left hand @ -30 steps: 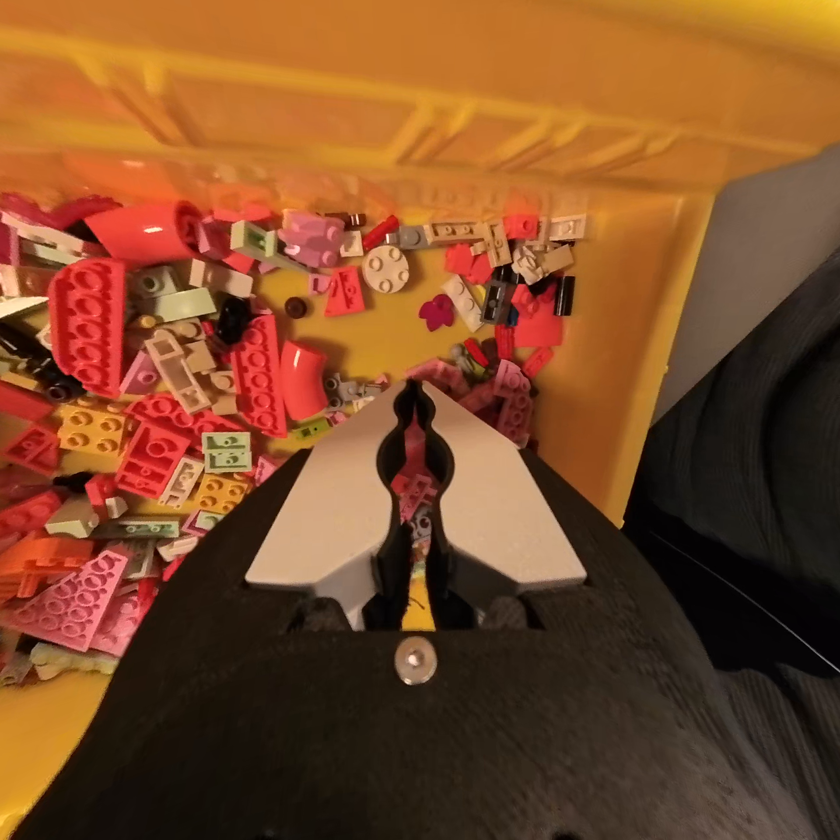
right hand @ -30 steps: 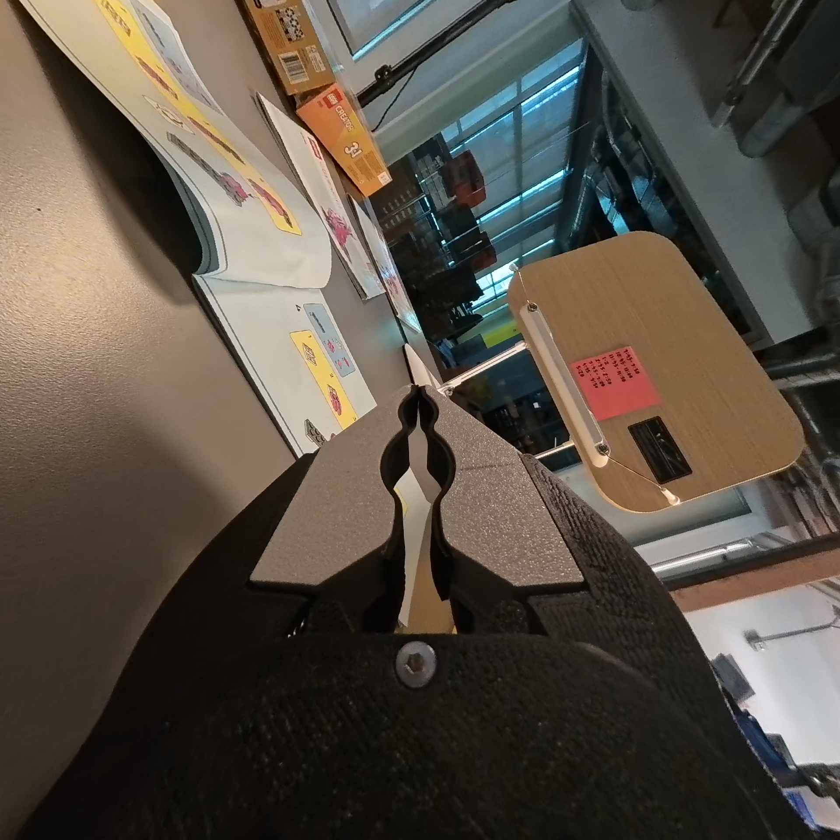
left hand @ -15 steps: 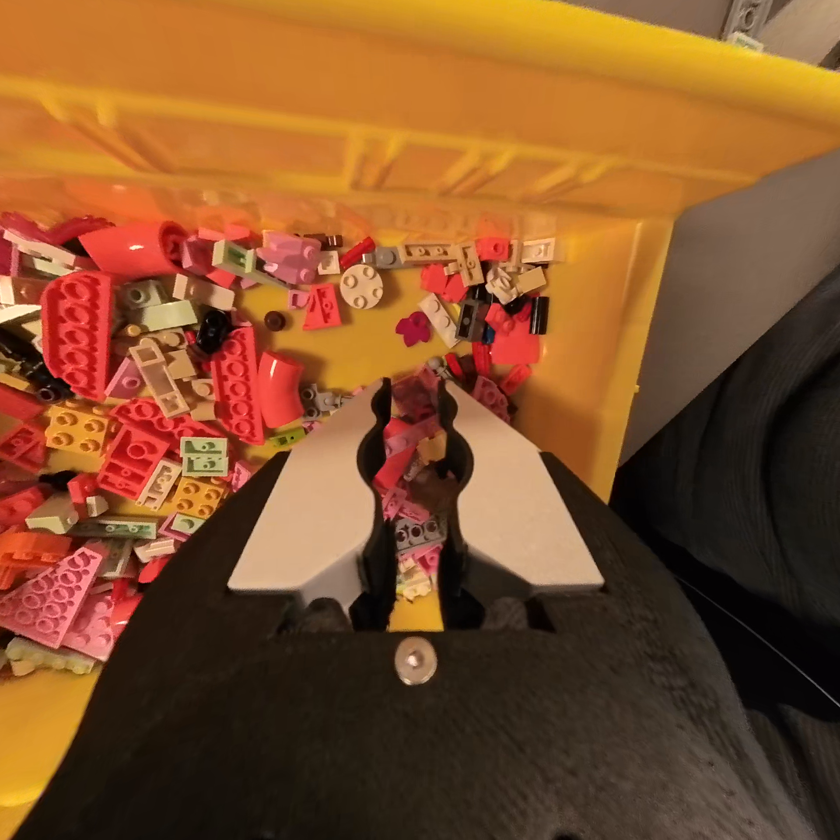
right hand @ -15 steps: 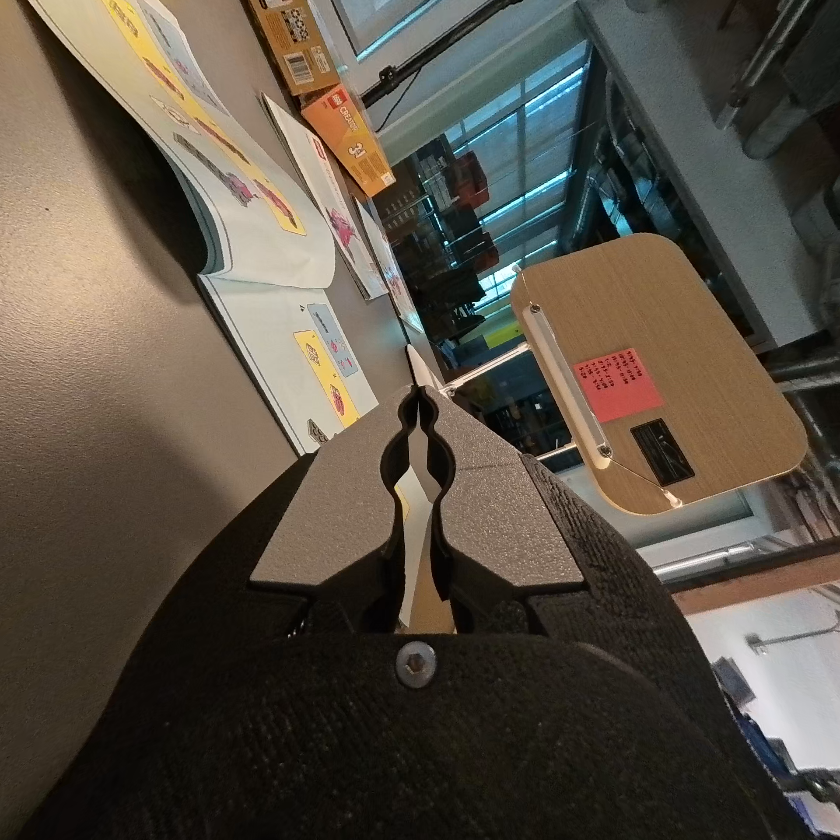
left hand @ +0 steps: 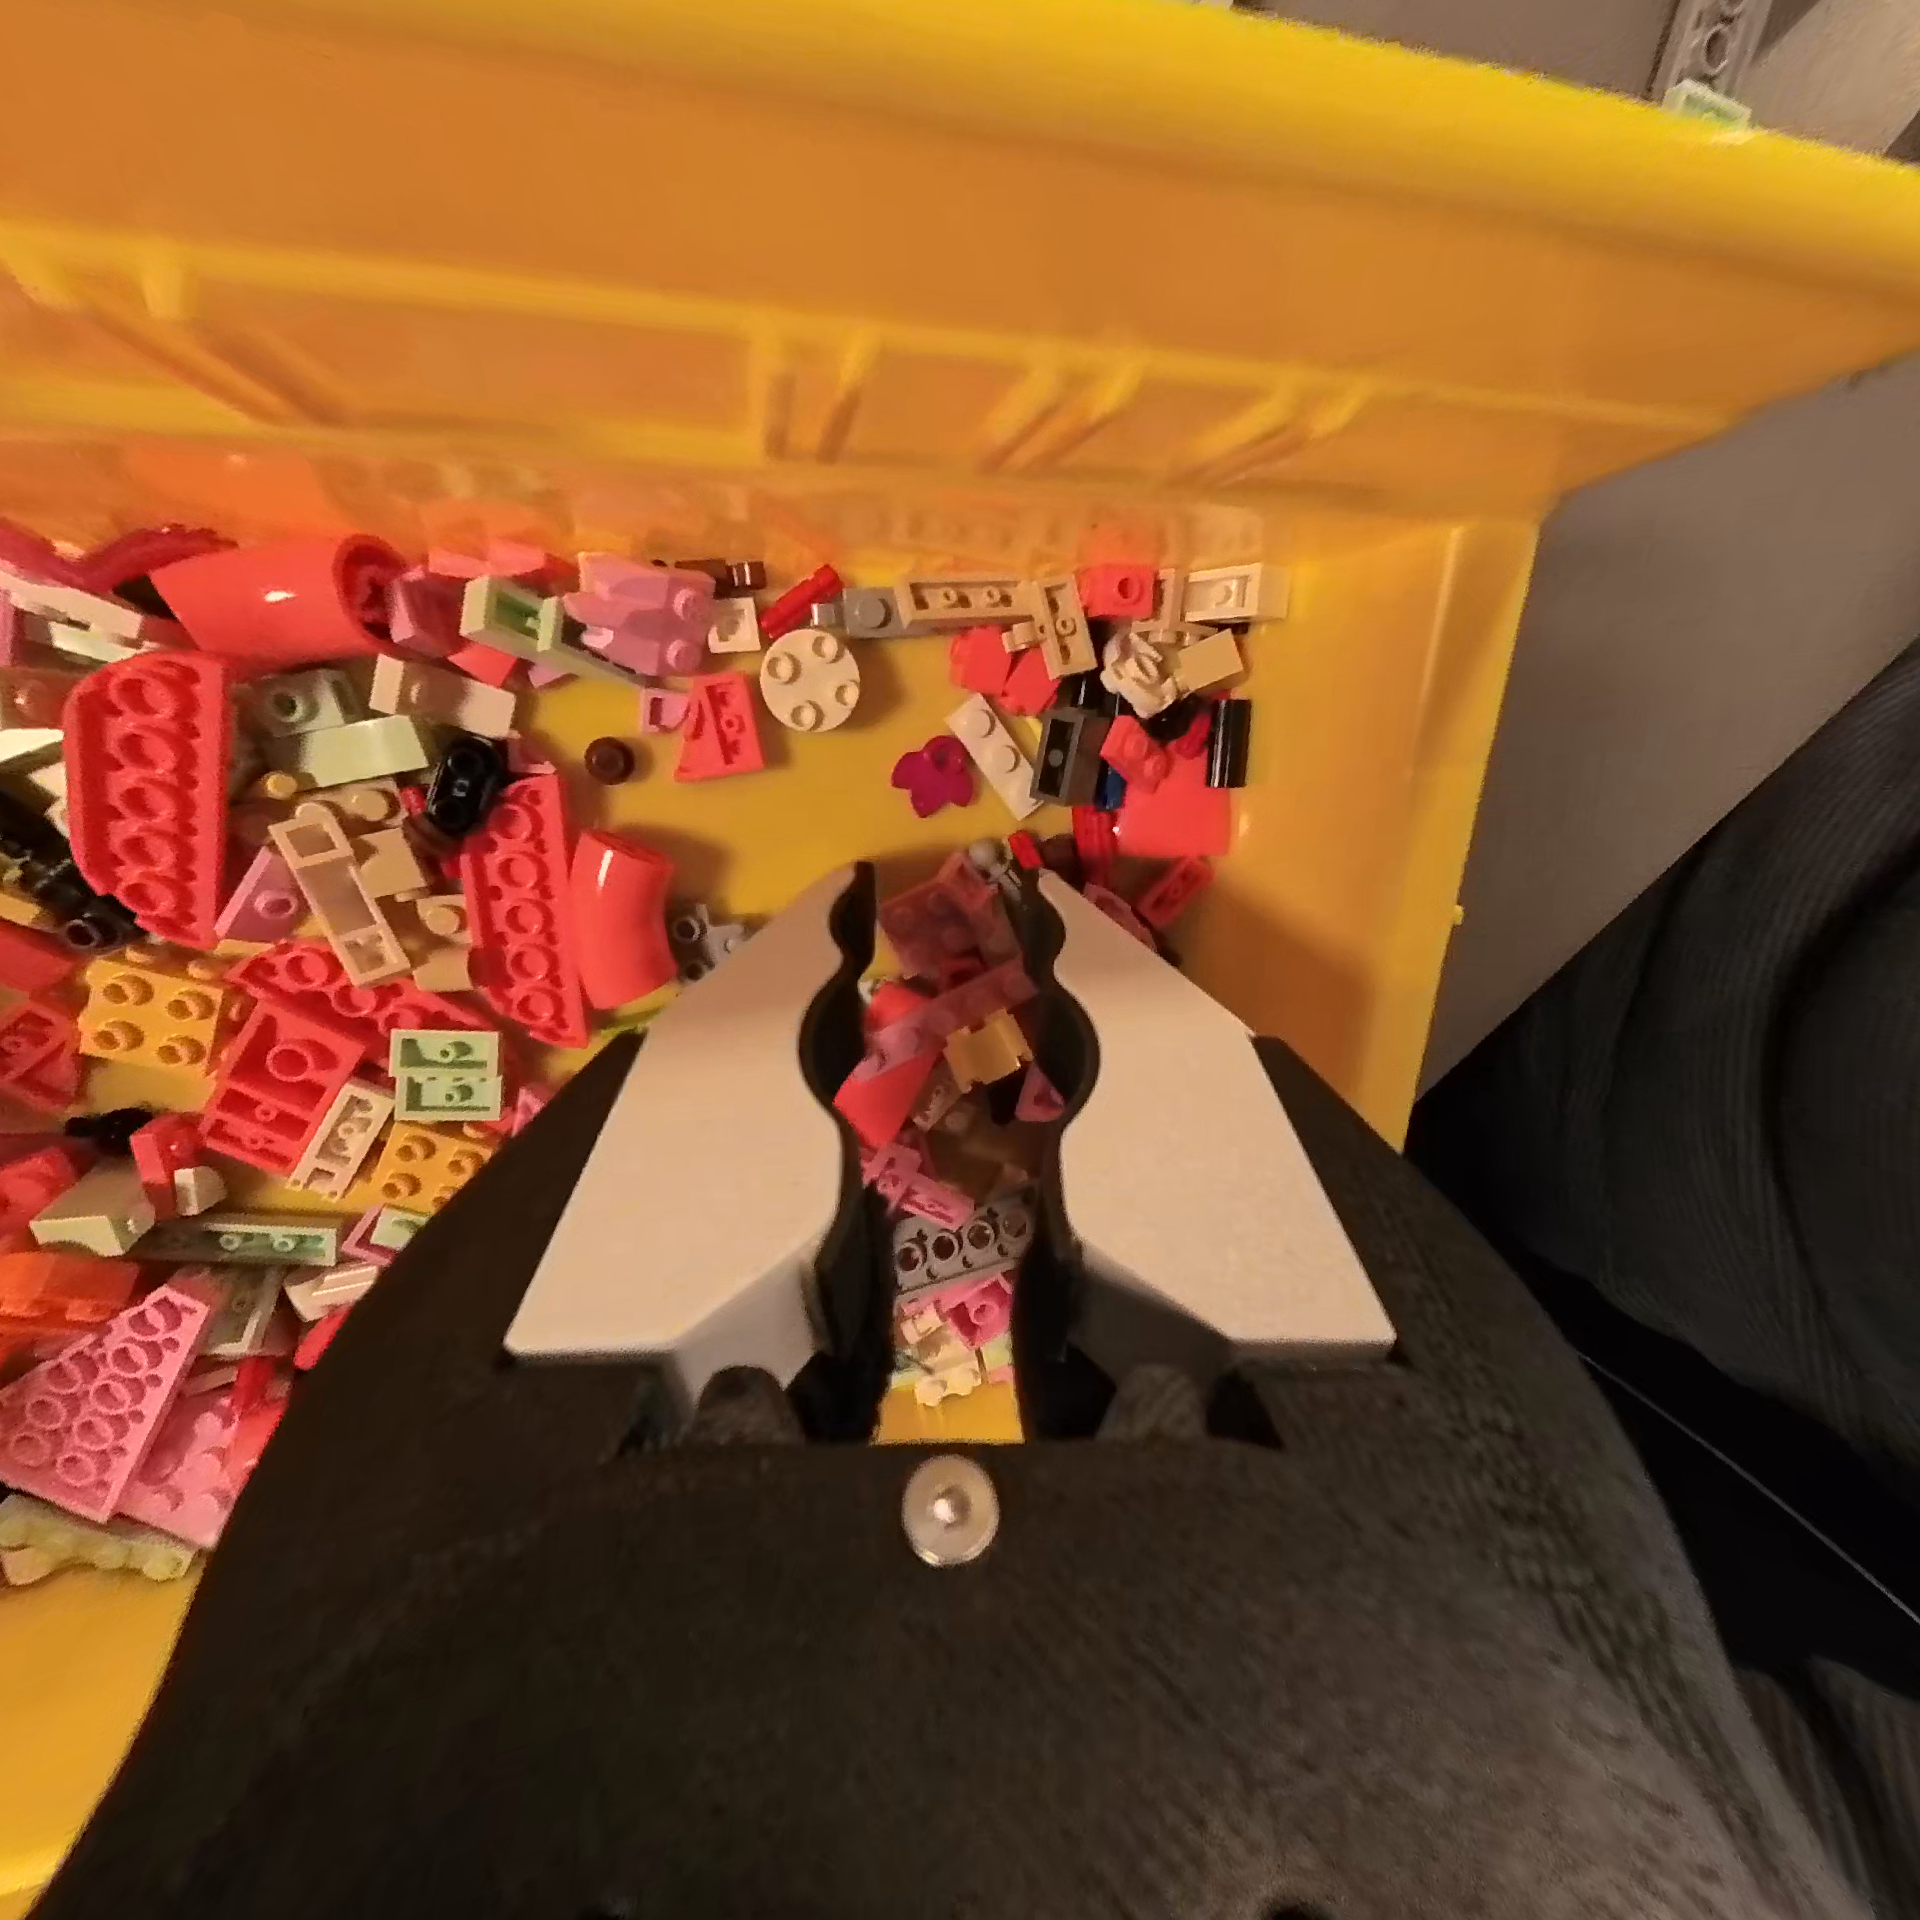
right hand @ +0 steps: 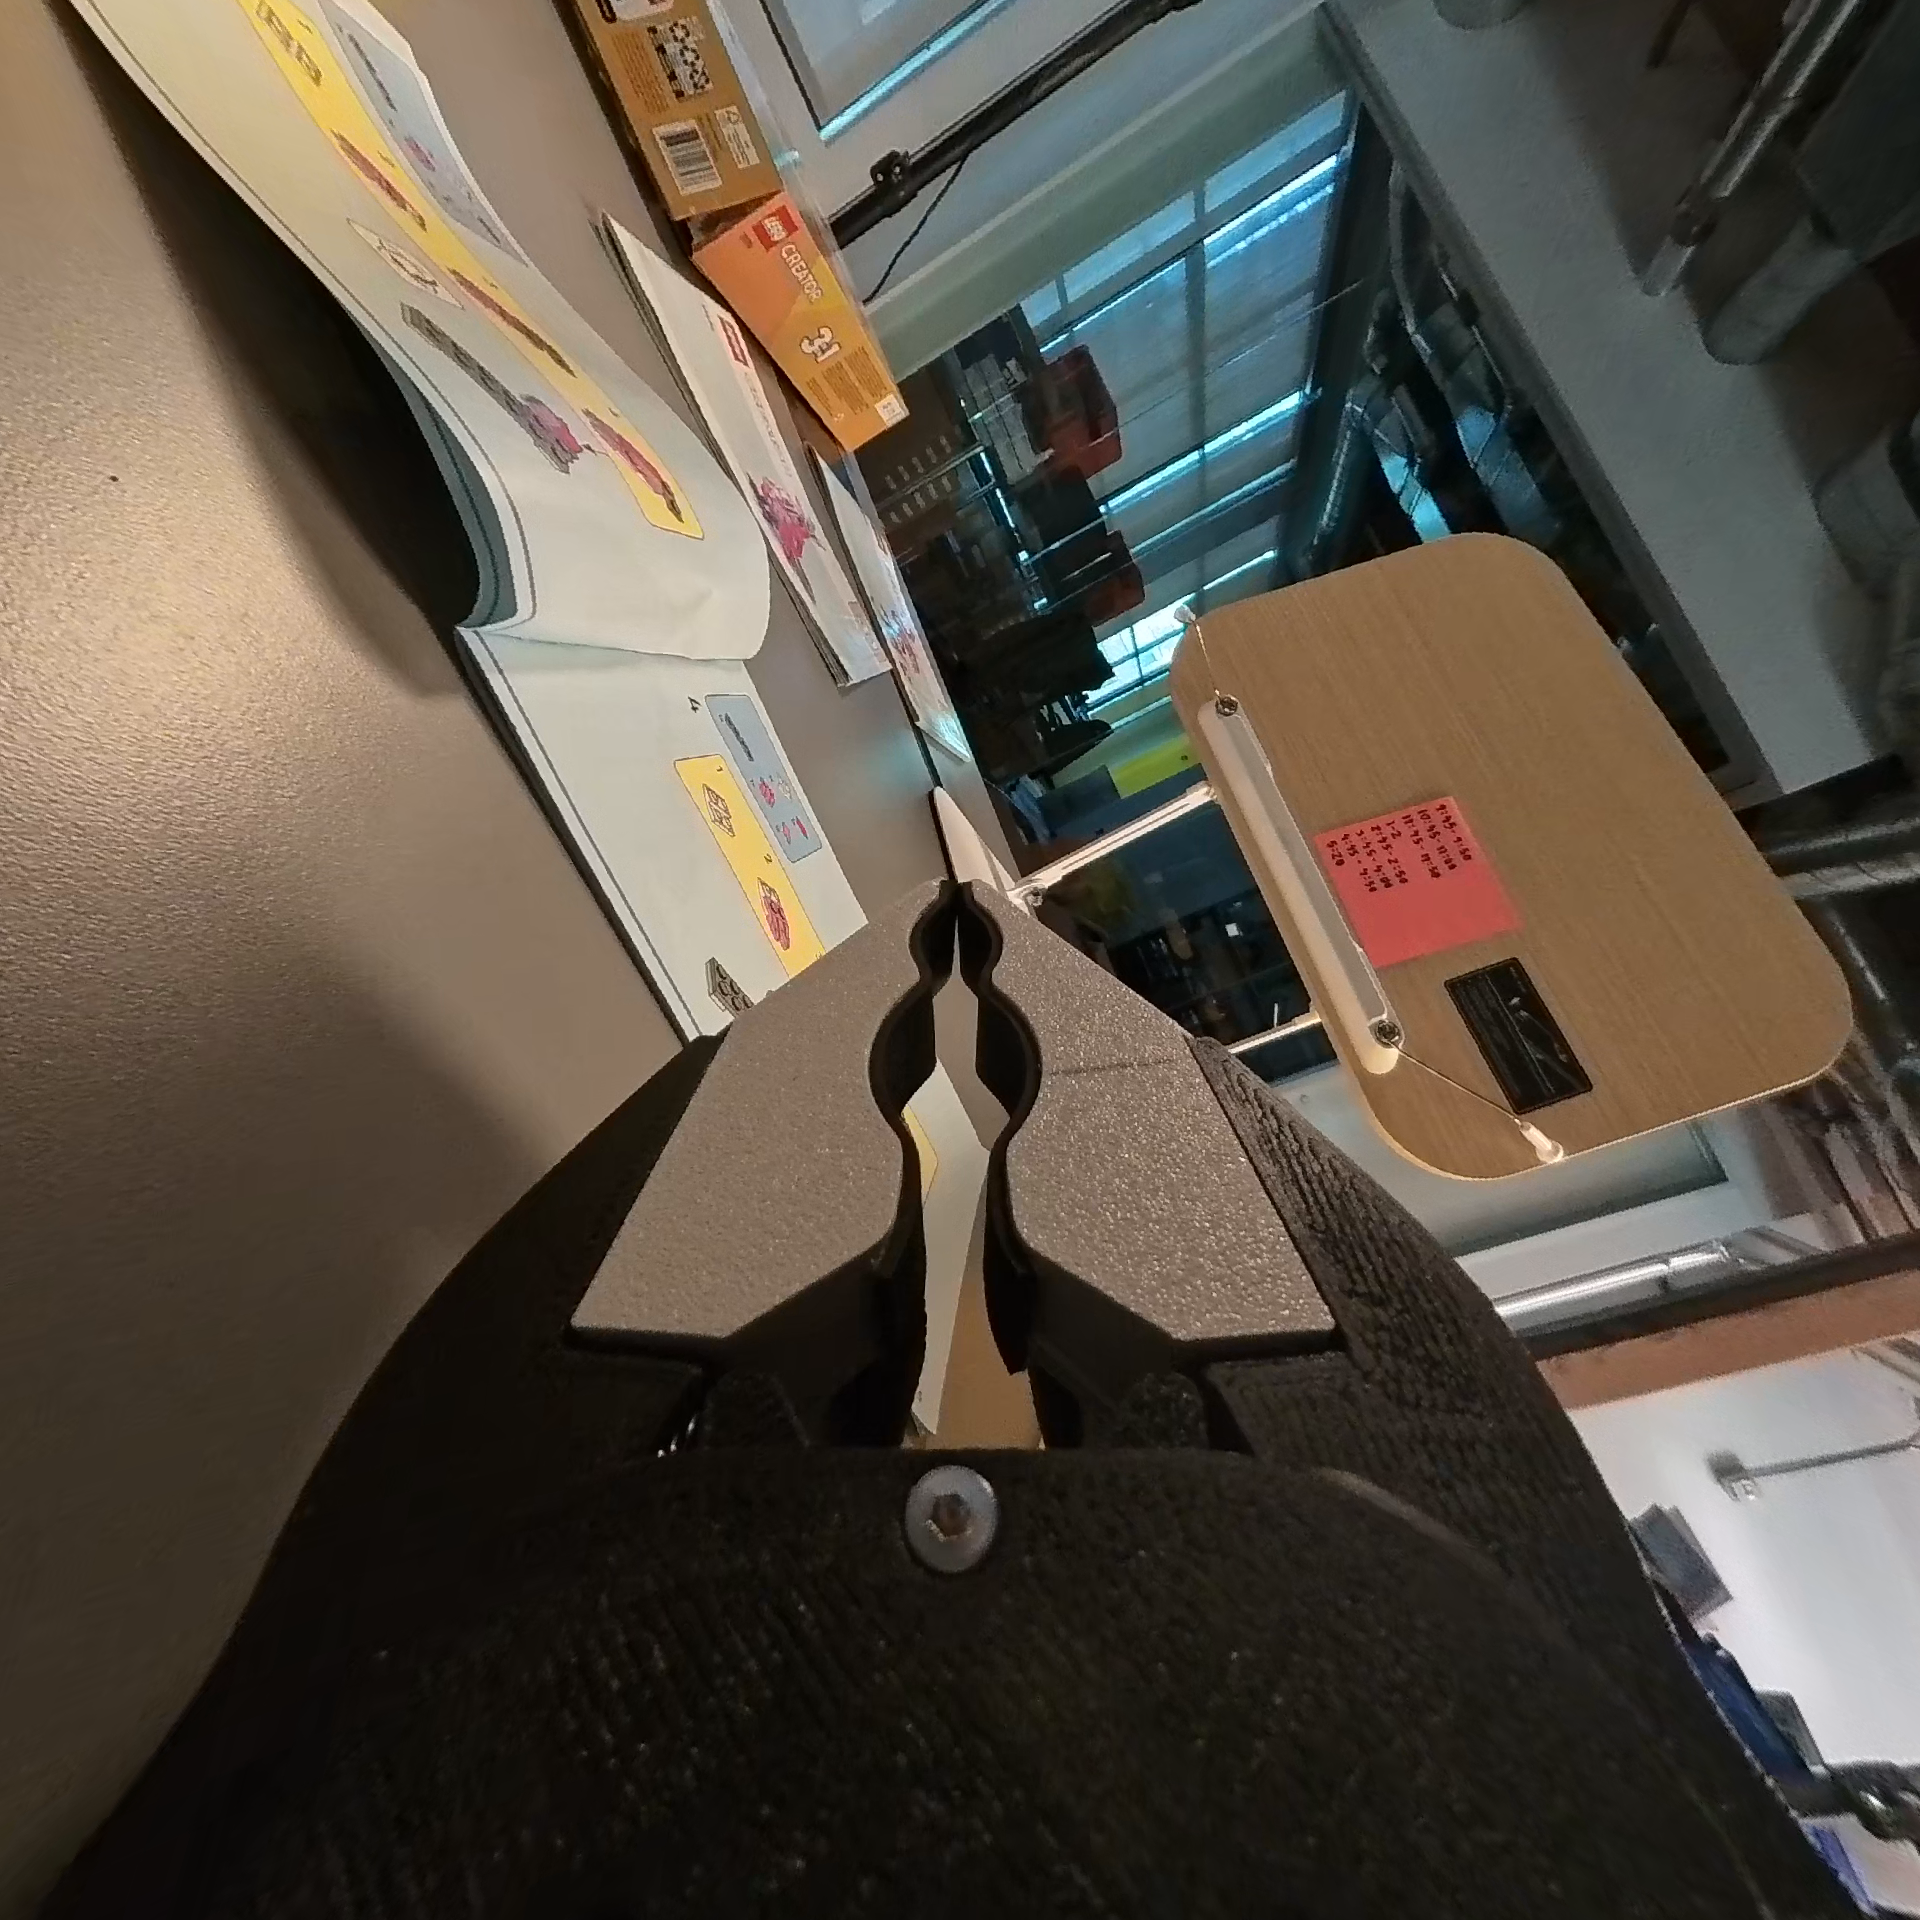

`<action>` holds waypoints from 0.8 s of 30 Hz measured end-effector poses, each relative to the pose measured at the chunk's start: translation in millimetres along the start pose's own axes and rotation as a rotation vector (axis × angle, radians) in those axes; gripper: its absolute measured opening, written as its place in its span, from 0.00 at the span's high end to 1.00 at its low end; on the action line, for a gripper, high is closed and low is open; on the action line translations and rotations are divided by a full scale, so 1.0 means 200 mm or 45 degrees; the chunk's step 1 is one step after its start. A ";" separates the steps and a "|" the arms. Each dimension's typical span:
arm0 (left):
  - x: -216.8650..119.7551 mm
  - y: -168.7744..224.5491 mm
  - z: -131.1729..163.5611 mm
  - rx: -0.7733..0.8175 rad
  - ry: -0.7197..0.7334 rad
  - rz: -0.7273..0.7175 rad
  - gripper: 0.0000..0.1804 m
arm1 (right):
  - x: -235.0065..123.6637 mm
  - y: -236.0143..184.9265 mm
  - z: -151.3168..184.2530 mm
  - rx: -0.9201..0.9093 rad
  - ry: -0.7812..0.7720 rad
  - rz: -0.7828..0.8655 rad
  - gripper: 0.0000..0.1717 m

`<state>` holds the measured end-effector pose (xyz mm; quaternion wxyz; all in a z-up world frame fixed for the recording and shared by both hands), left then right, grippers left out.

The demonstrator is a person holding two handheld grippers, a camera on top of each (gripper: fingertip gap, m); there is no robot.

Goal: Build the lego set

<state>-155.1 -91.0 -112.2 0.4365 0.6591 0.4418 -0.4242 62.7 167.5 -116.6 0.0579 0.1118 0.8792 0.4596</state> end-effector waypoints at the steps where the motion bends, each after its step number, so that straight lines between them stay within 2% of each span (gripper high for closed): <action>1: 0.00 0.00 0.00 0.005 0.002 -0.002 0.85 | 0.00 0.00 0.00 -0.001 0.000 -0.001 1.00; 10: 0.00 0.00 0.00 0.004 0.021 -0.006 0.86 | 0.00 0.00 -0.01 -0.009 0.006 0.003 1.00; 12: 0.00 0.00 0.00 0.009 0.031 -0.008 0.86 | 0.00 -0.01 -0.04 0.047 0.057 -0.027 1.00; 15: 0.01 0.00 -0.01 0.017 0.045 -0.002 0.86 | 0.04 -0.08 -0.17 0.377 0.196 -0.340 0.91; 17: 0.01 0.00 -0.01 0.018 0.053 -0.001 0.86 | 0.10 -0.13 -0.20 0.464 0.096 -0.542 0.77; 19: 0.01 0.01 -0.02 0.021 0.057 -0.001 0.86 | 0.15 -0.20 -0.21 0.431 -0.013 -0.675 0.68; 20: 0.01 0.01 -0.02 0.022 0.058 -0.002 0.86 | 0.17 -0.23 -0.22 0.407 -0.049 -0.721 0.72; 24: 0.01 0.01 -0.02 0.025 0.062 -0.009 0.86 | 0.22 -0.26 -0.28 0.377 -0.081 -0.740 0.74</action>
Point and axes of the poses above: each gripper's, where its closed fingertips meet, x out along the fingers, z out of its underside, y = z × x across the jaws, the point moved 7 cm from there along -x, back along the fingers, and after that the axes turned 7 degrees about x, right-handed, at the moved point
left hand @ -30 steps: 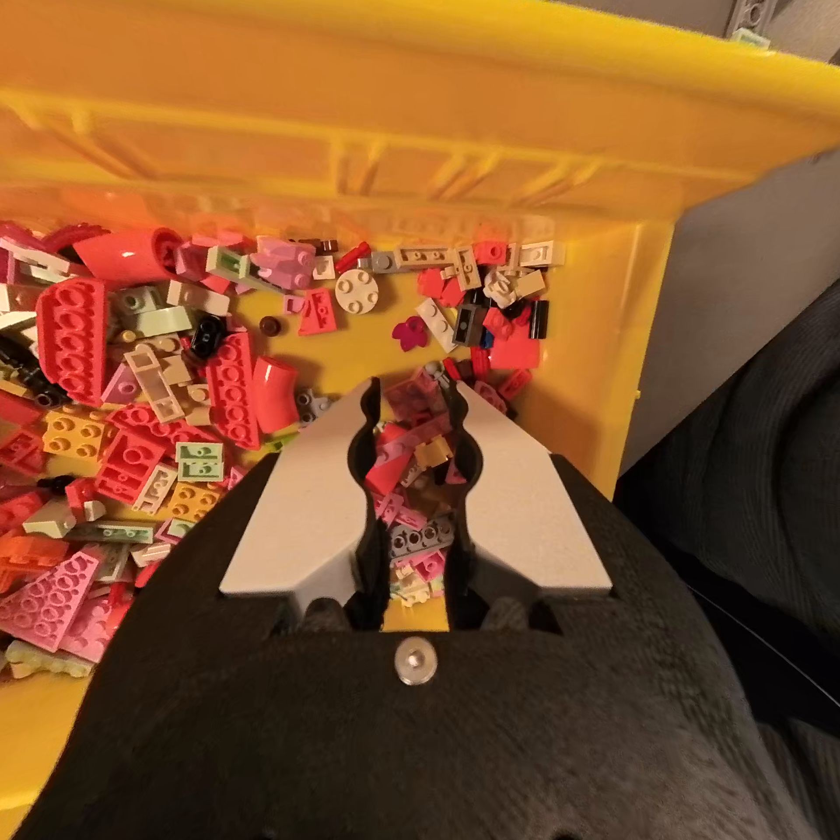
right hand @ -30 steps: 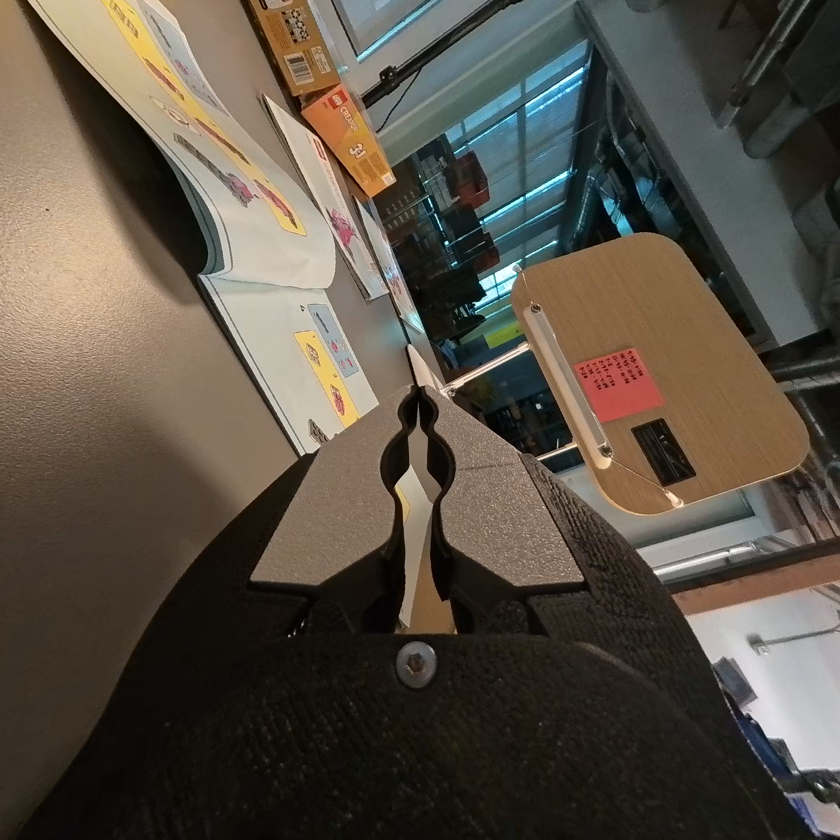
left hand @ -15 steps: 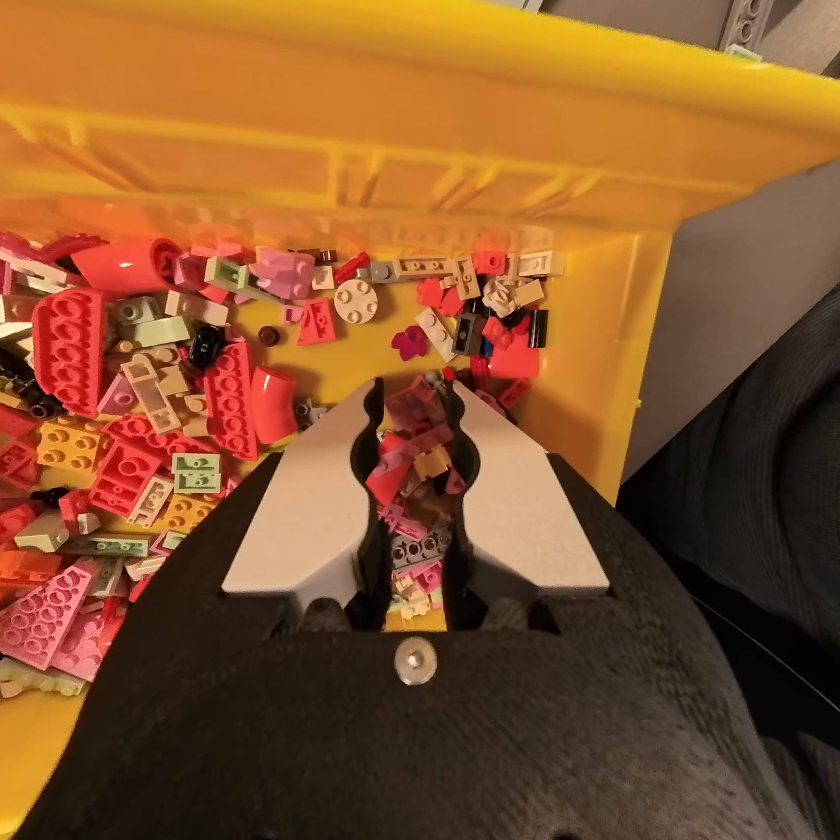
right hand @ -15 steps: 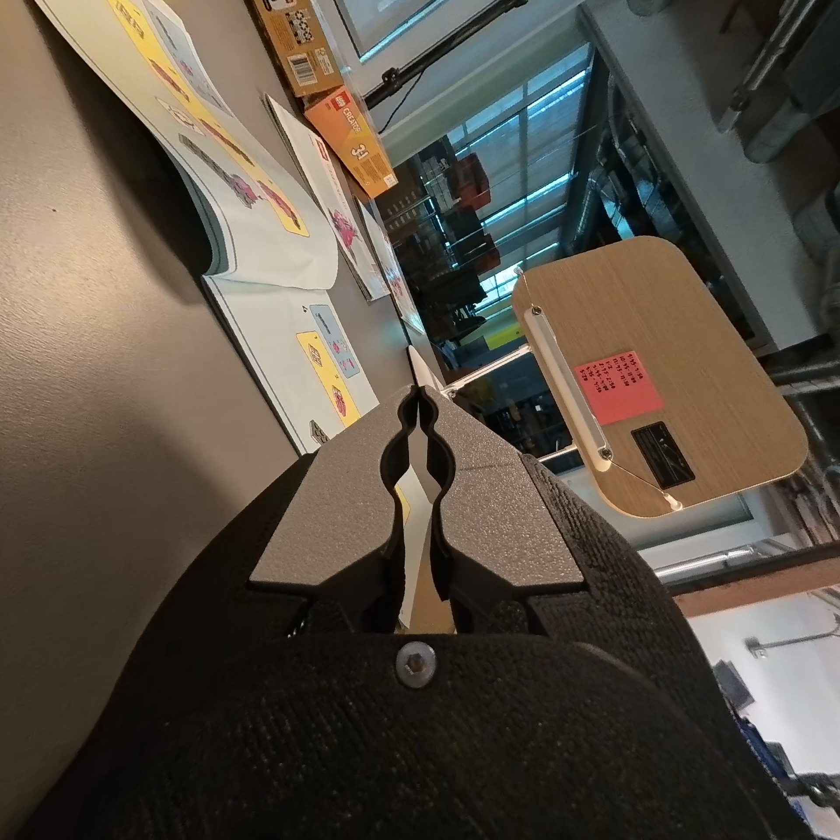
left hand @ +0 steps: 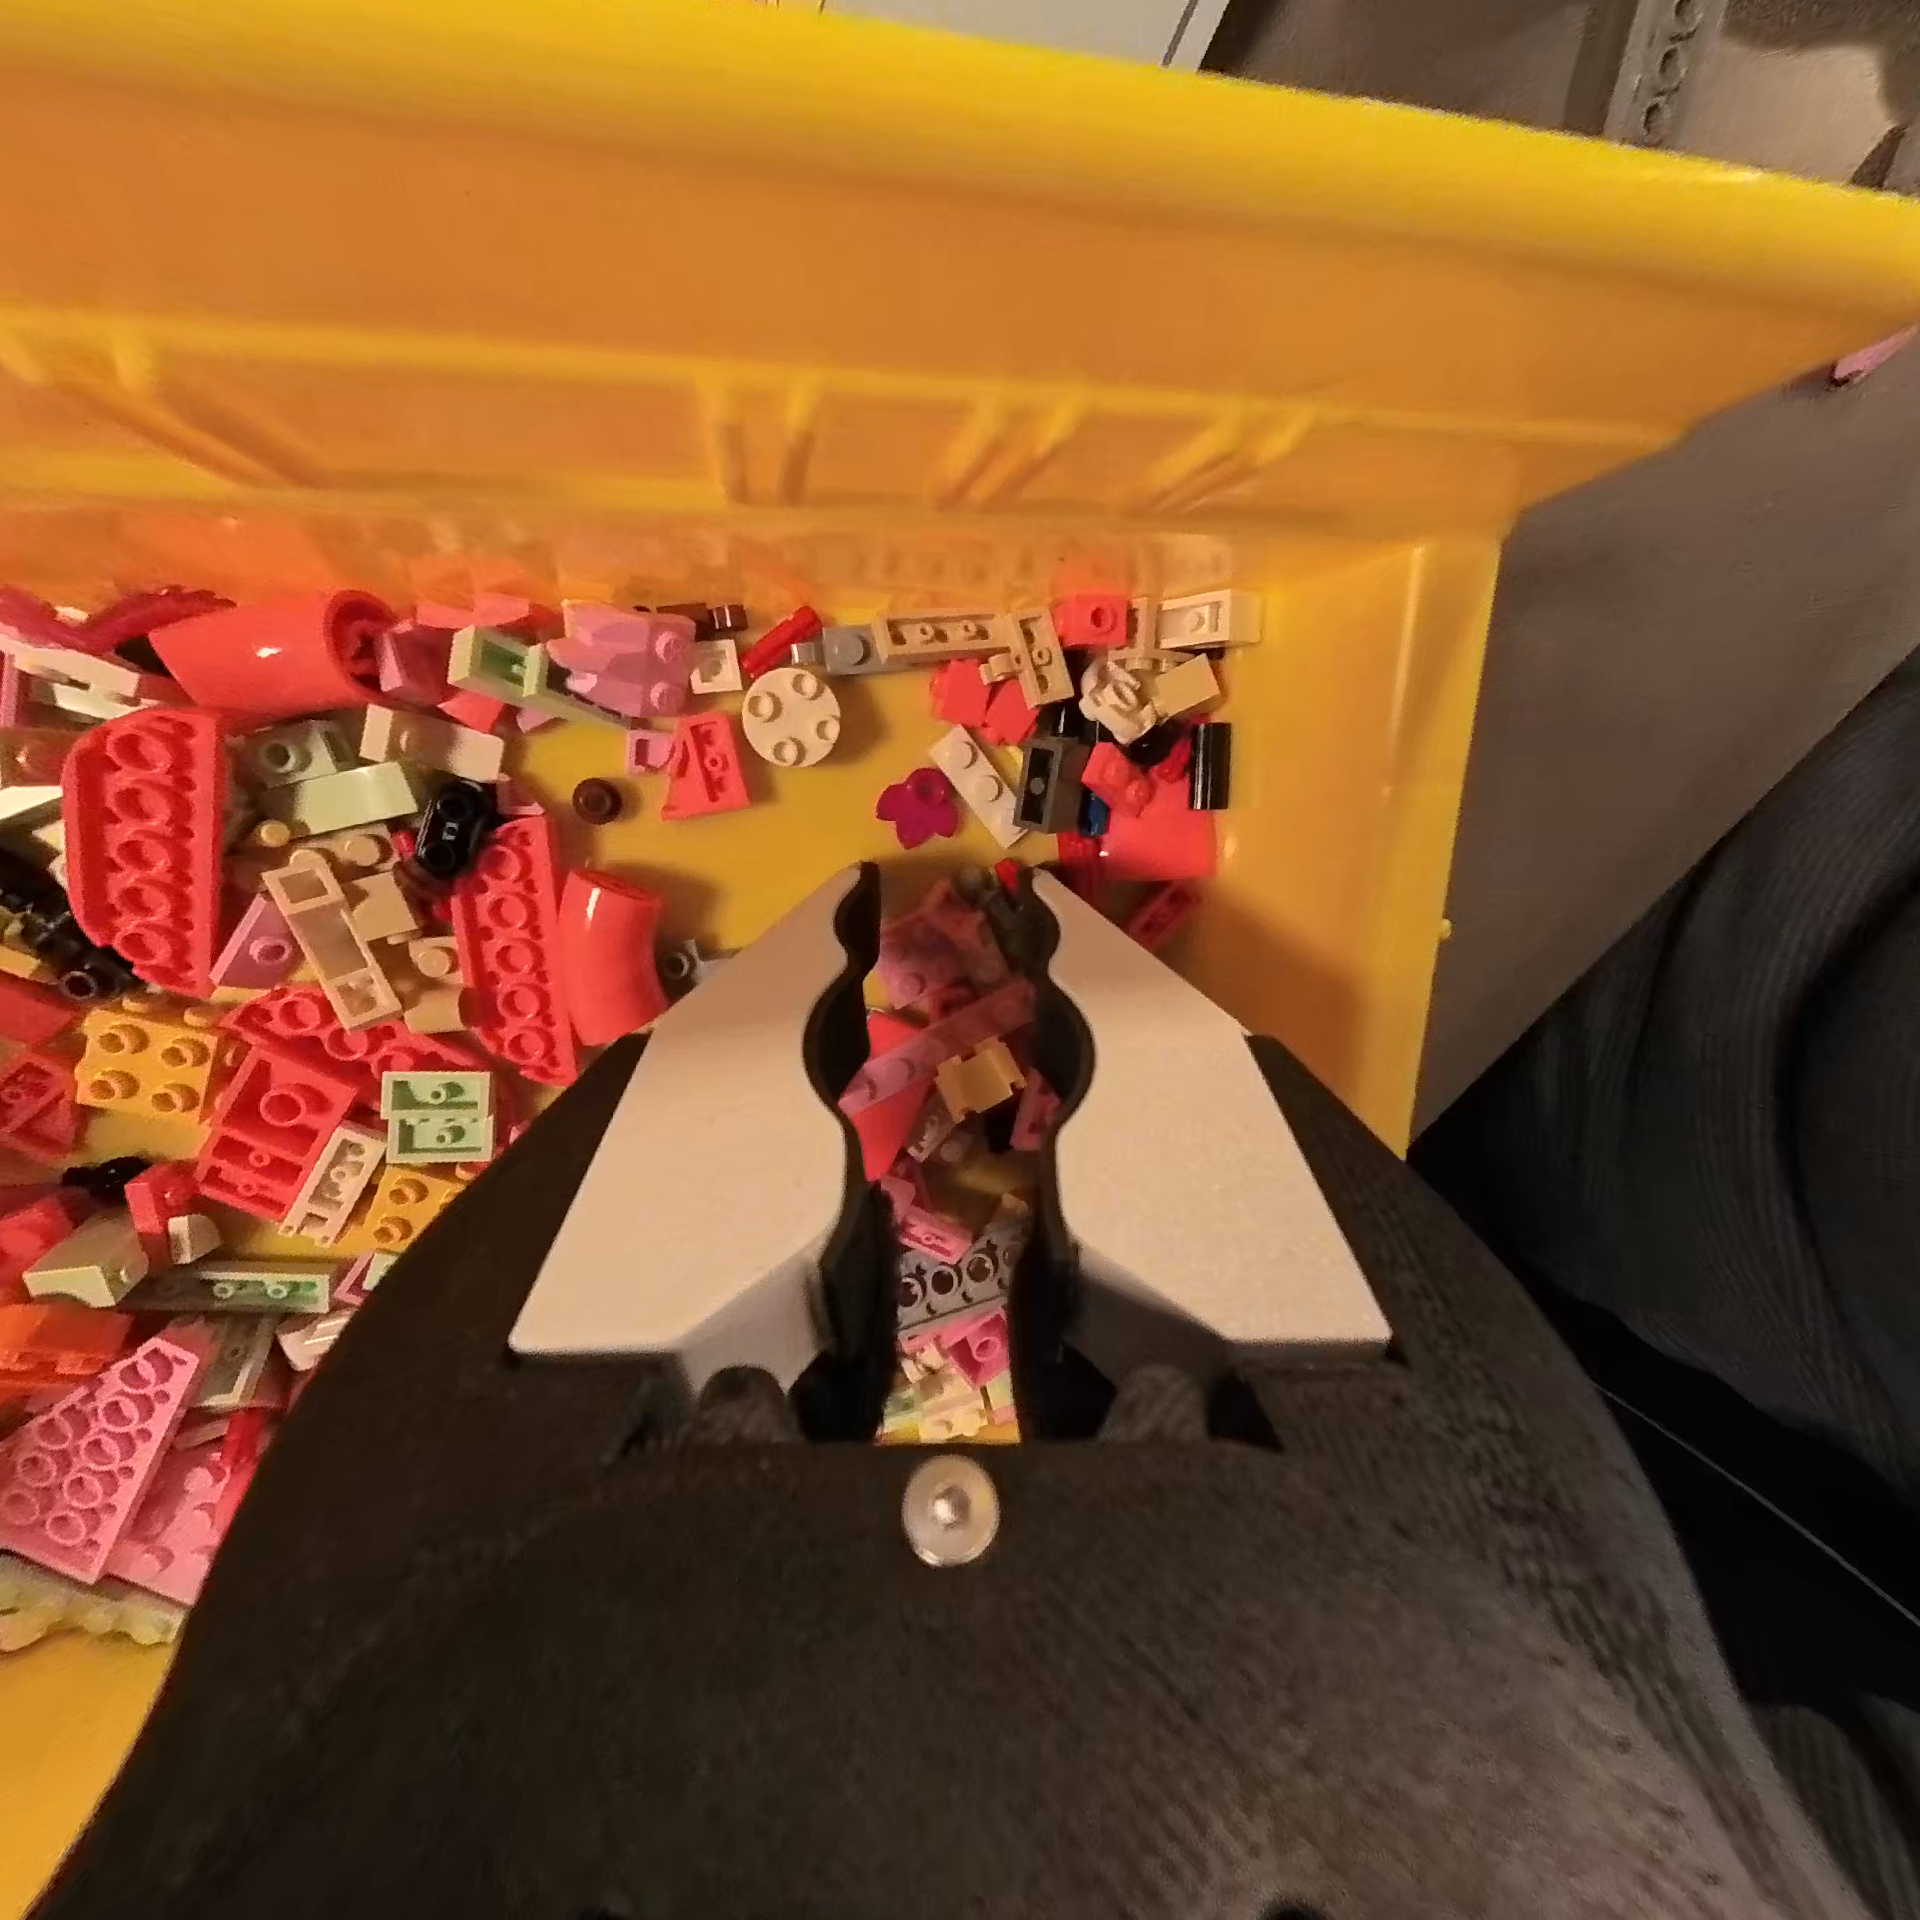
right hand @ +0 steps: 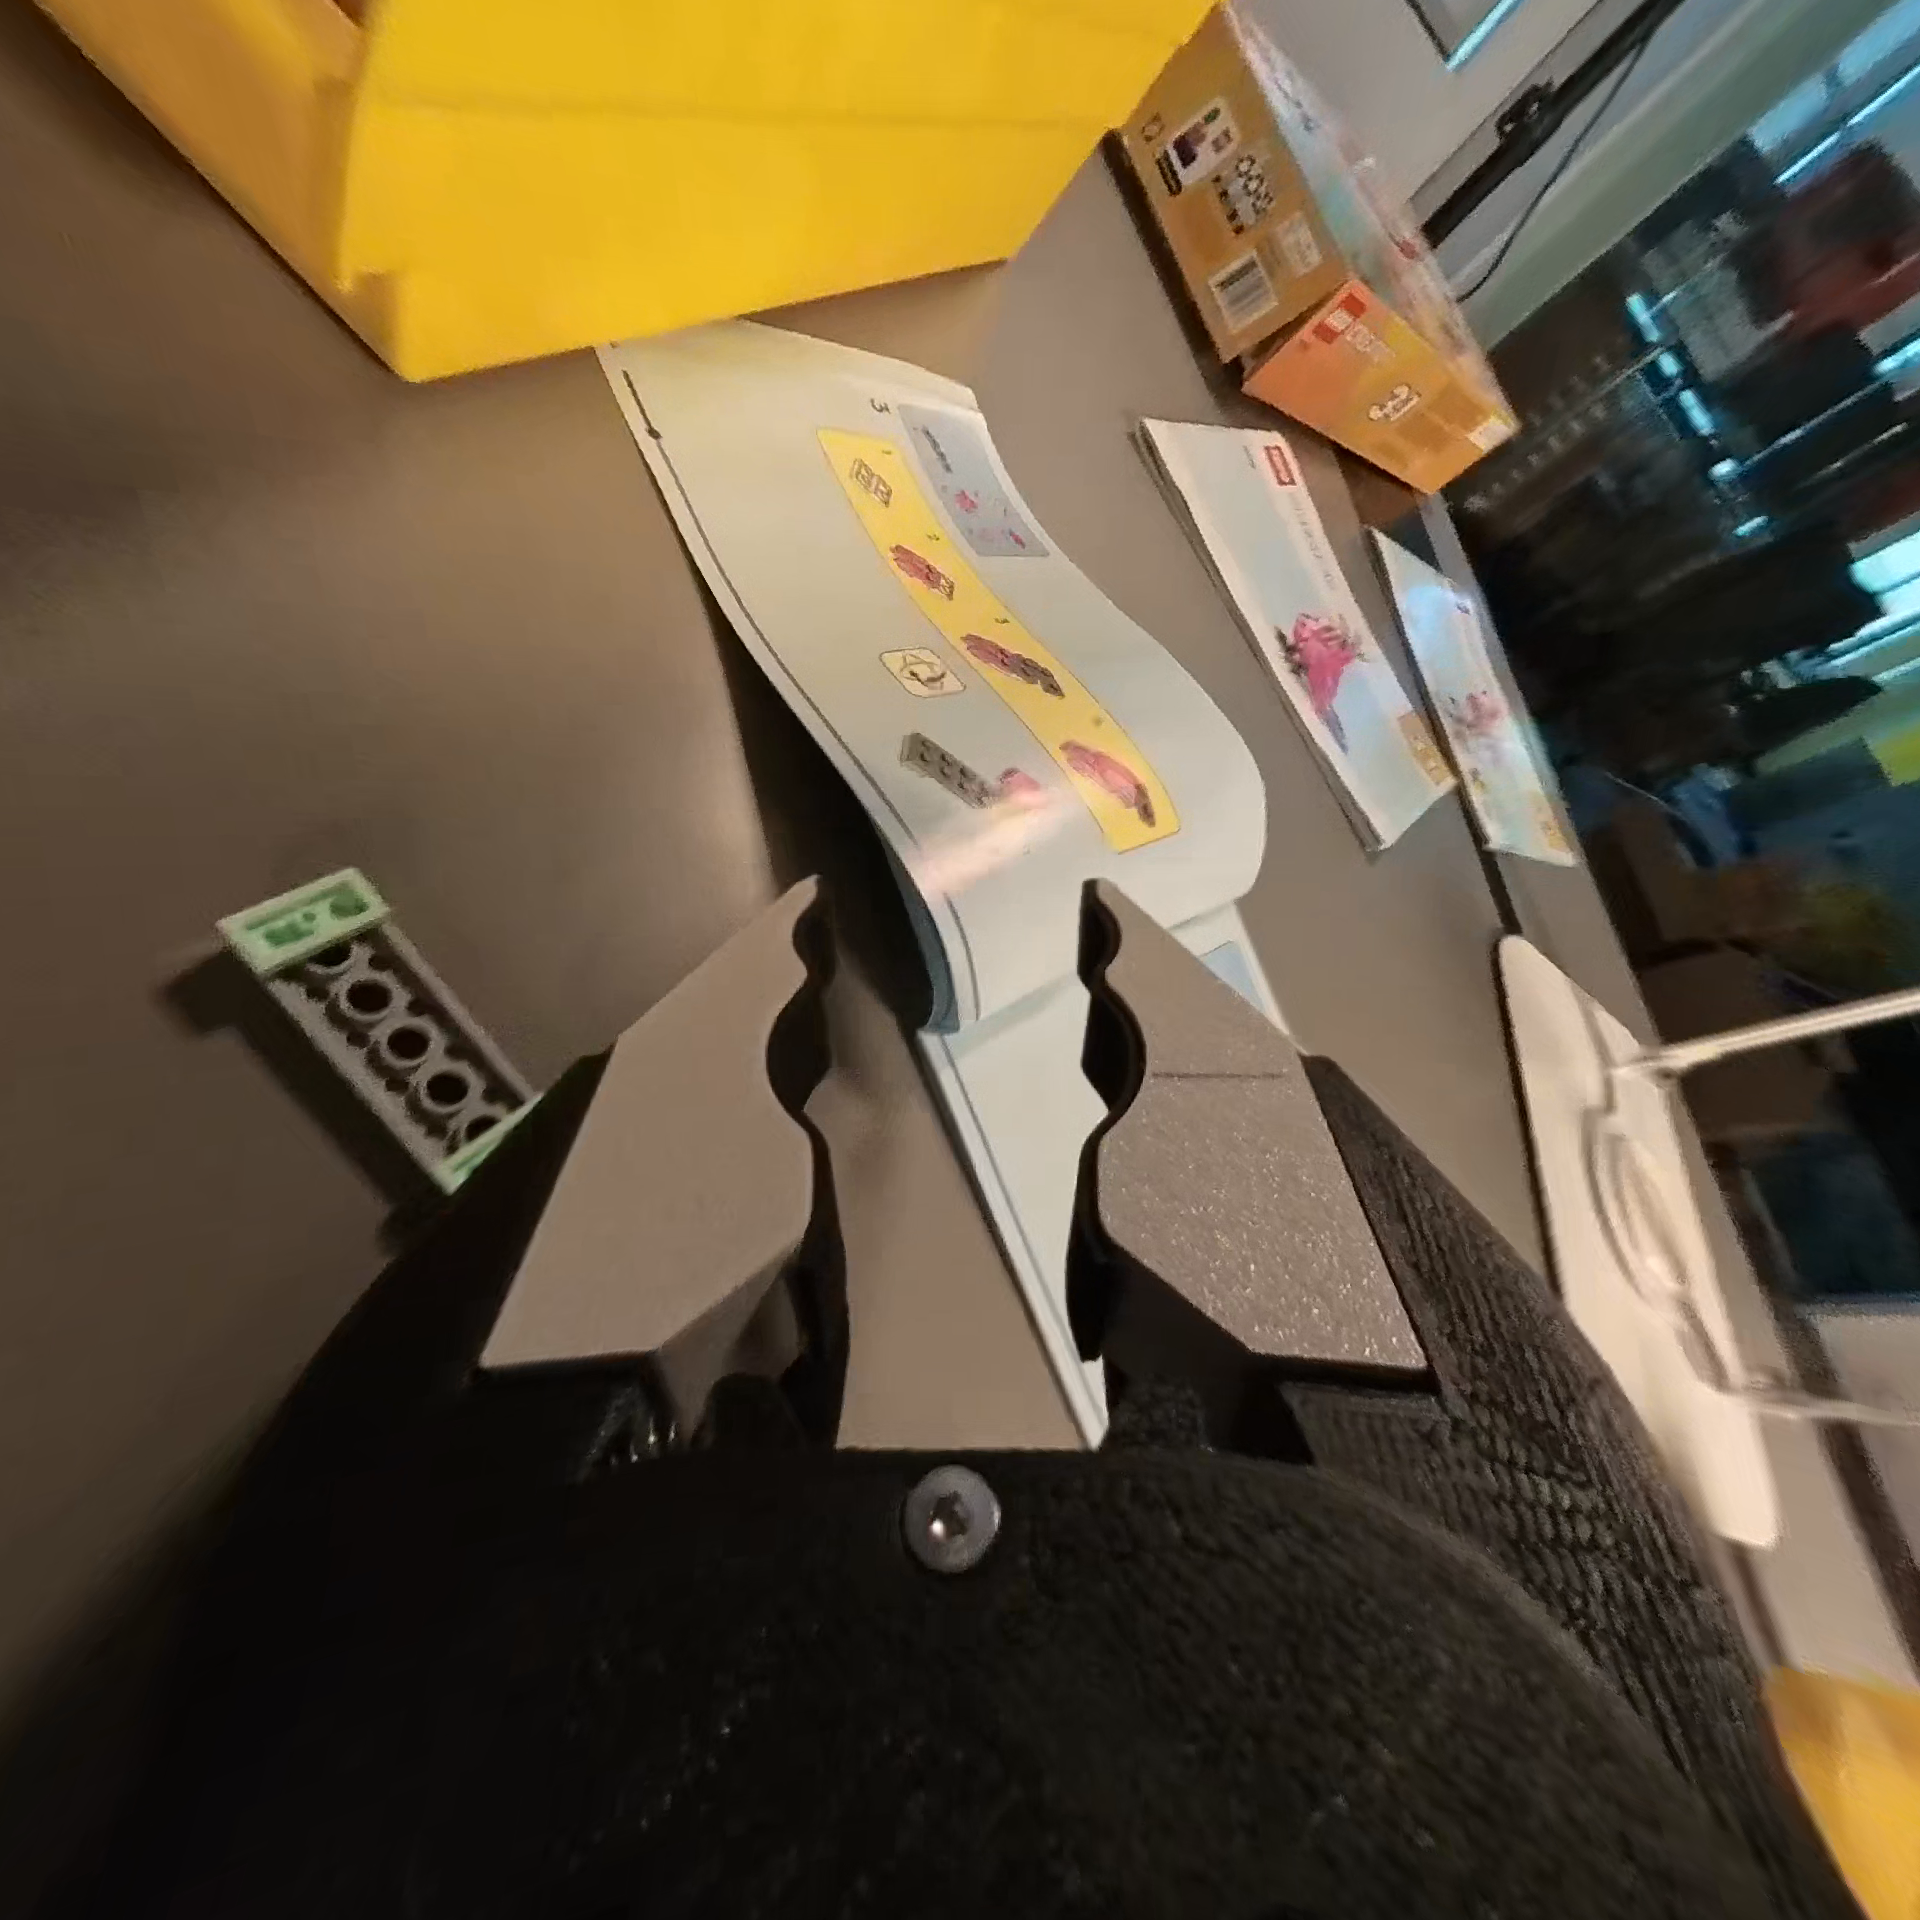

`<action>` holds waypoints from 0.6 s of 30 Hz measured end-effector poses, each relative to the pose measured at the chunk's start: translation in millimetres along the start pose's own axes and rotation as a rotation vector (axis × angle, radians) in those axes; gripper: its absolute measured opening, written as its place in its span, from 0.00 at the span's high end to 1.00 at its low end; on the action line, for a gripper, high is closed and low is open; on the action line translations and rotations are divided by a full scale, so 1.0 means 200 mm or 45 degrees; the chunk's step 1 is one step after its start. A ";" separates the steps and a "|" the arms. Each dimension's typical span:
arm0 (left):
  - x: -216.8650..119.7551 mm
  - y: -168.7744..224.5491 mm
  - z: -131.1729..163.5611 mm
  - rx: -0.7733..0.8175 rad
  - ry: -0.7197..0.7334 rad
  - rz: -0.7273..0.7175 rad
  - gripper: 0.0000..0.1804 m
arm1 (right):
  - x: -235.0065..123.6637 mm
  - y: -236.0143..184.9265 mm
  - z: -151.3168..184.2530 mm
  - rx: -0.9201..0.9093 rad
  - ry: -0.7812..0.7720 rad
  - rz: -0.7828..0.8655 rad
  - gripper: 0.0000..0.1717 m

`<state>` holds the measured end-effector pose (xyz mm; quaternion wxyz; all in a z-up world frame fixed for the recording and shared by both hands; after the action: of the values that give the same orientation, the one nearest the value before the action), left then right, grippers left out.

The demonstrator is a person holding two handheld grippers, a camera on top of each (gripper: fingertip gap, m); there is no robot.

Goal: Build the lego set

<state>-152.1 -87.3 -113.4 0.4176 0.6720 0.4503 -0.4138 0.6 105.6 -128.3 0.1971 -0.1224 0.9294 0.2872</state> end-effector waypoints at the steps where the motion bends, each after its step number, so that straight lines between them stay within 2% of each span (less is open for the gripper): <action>1: 0.00 0.00 0.00 -0.002 0.002 0.001 0.86 | 0.02 0.00 -0.01 -0.048 -0.012 0.023 0.75; 6: 0.00 0.00 0.00 -0.005 0.009 0.005 0.87 | 0.13 -0.04 -0.04 -0.455 -0.181 0.155 0.86; 8: 0.00 0.00 0.00 -0.001 0.010 0.002 0.87 | 0.16 -0.05 -0.02 -0.663 -0.283 0.250 0.98; 9: 0.00 0.00 0.01 0.003 0.011 0.000 0.87 | 0.15 -0.05 -0.01 -0.740 -0.297 0.293 1.00; 18: 0.00 0.01 0.01 0.031 0.011 -0.025 0.88 | -0.07 -0.08 0.11 -0.784 -0.258 0.368 1.00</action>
<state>-150.2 -90.3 -113.8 0.4034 0.6744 0.4537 -0.4203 24.2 107.1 -146.2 0.1996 -0.0141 0.7827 0.5893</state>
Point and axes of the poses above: each gripper's, where its closed fingertips meet, x out along the fingers, z out of its underside, y = z × x across the jaws, the point moved 7 cm from there along -x, back along the fingers, and after that the axes turned 7 degrees about x, right-handed, at the moved point
